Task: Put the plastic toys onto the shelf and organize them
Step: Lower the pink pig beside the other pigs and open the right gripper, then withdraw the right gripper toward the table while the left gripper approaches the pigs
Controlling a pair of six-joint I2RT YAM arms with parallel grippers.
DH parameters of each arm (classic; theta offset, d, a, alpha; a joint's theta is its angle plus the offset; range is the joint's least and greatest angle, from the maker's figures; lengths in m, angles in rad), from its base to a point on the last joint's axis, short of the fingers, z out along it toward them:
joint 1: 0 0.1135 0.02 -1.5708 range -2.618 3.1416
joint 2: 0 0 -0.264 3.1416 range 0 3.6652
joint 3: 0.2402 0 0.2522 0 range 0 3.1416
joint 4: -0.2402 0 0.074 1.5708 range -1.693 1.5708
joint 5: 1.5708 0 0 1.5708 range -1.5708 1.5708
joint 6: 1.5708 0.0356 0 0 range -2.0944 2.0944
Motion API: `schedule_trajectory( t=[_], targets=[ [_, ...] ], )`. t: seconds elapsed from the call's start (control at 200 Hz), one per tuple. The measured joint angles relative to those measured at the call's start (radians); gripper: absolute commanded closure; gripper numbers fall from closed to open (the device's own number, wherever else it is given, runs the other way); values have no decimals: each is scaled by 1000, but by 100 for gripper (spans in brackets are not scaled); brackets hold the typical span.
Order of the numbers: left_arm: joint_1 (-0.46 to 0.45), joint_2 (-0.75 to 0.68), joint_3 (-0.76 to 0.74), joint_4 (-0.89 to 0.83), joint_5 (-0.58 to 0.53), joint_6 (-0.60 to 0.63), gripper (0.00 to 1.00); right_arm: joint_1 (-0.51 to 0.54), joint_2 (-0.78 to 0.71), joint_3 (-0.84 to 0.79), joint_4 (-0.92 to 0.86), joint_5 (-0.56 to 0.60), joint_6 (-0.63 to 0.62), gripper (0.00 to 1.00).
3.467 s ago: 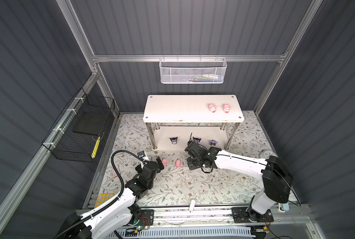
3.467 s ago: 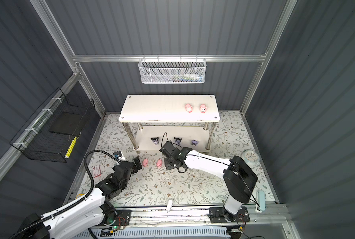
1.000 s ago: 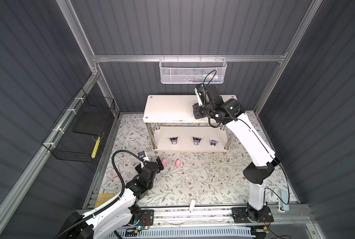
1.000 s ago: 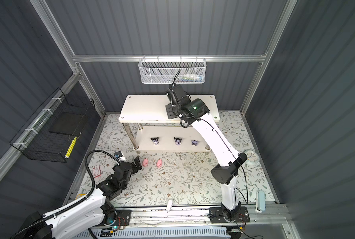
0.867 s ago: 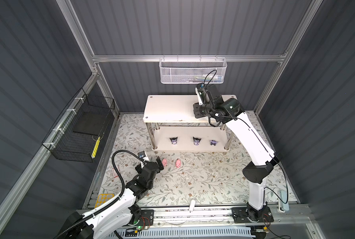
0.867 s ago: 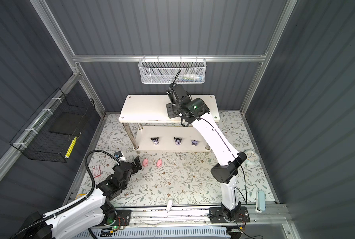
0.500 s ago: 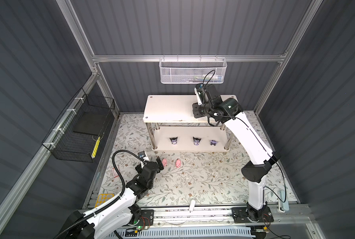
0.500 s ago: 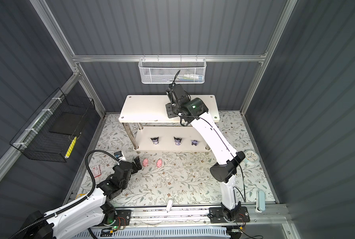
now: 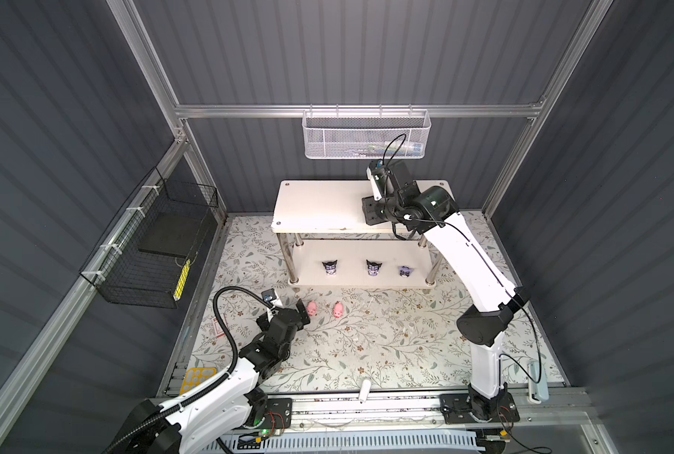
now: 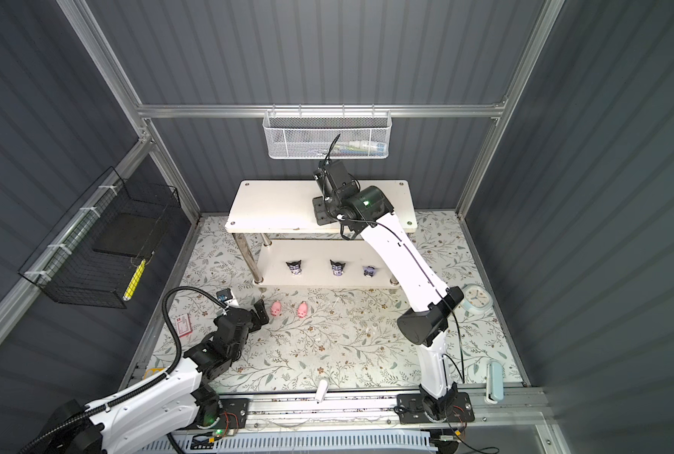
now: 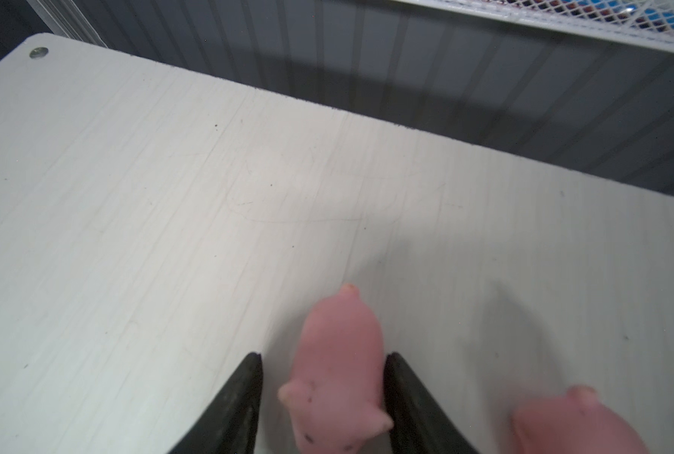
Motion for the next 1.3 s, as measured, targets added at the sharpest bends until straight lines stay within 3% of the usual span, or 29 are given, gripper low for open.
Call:
schedule_trajectory(
  t=[0.335, 0.565, 0.765, 0.95, 1.076, 1.301],
  targets=[
    [6, -6, 0, 0, 0, 0, 1, 14, -114, -37, 39, -23, -8, 41],
    [6, -23, 0, -14, 0, -3, 0, 56, -268, -190, 154, -32, -45, 38],
    [6, -34, 0, -36, 1, -3, 0, 125, -514, -519, 369, -79, -119, 38],
    [6, -35, 0, -43, 11, -3, 1, 145, -848, -972, 591, -198, -165, 39],
    [6, -27, 0, -46, 28, 1, 1, 150, -1038, -1193, 648, -304, -182, 39],
    [6, 16, 12, -45, 76, 10, 2, 154, -1164, -1445, 671, -409, -119, 38]
  ],
)
